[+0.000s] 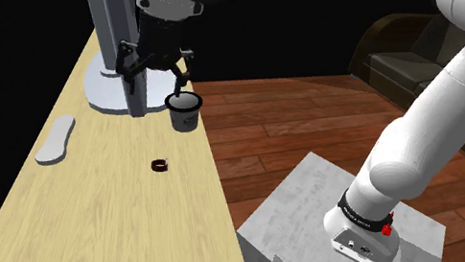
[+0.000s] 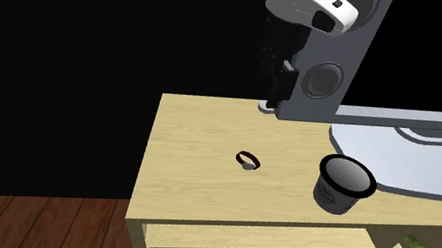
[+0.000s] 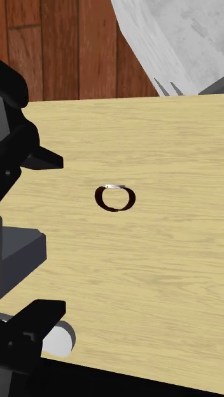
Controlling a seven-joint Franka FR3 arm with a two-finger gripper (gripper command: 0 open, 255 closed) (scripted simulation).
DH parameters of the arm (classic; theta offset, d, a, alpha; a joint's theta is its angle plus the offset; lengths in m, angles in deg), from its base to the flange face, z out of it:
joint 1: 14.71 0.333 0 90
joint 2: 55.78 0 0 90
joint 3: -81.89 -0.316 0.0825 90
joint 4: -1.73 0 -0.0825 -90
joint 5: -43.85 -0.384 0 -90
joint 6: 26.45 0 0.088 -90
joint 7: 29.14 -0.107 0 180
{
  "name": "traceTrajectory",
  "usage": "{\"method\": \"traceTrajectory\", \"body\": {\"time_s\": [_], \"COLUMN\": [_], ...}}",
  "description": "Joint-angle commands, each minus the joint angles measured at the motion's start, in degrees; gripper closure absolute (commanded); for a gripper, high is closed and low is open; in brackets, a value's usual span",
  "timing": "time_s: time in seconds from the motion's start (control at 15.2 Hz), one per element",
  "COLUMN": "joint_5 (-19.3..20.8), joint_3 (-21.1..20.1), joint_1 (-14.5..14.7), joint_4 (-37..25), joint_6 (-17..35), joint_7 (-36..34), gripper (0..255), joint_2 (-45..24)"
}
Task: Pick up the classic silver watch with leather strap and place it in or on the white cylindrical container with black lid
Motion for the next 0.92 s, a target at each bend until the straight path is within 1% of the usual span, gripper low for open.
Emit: {"method": "traceTrajectory", "body": {"time_s": [0.0,0.33,0.86], "joint_5": [0.2,0.8,0.8], "joint_3": [-0.2,-0.8,-0.8], "joint_1": [0.2,0.3,0.3], "joint_4": [1.4,4.2,4.2], "joint_6": [2.0,6.1,6.1], "joint_7": [0.2,-0.2,-0.2], "gripper": [0,0,0], "joint_2": [0.4,-1.1,-1.1]}}
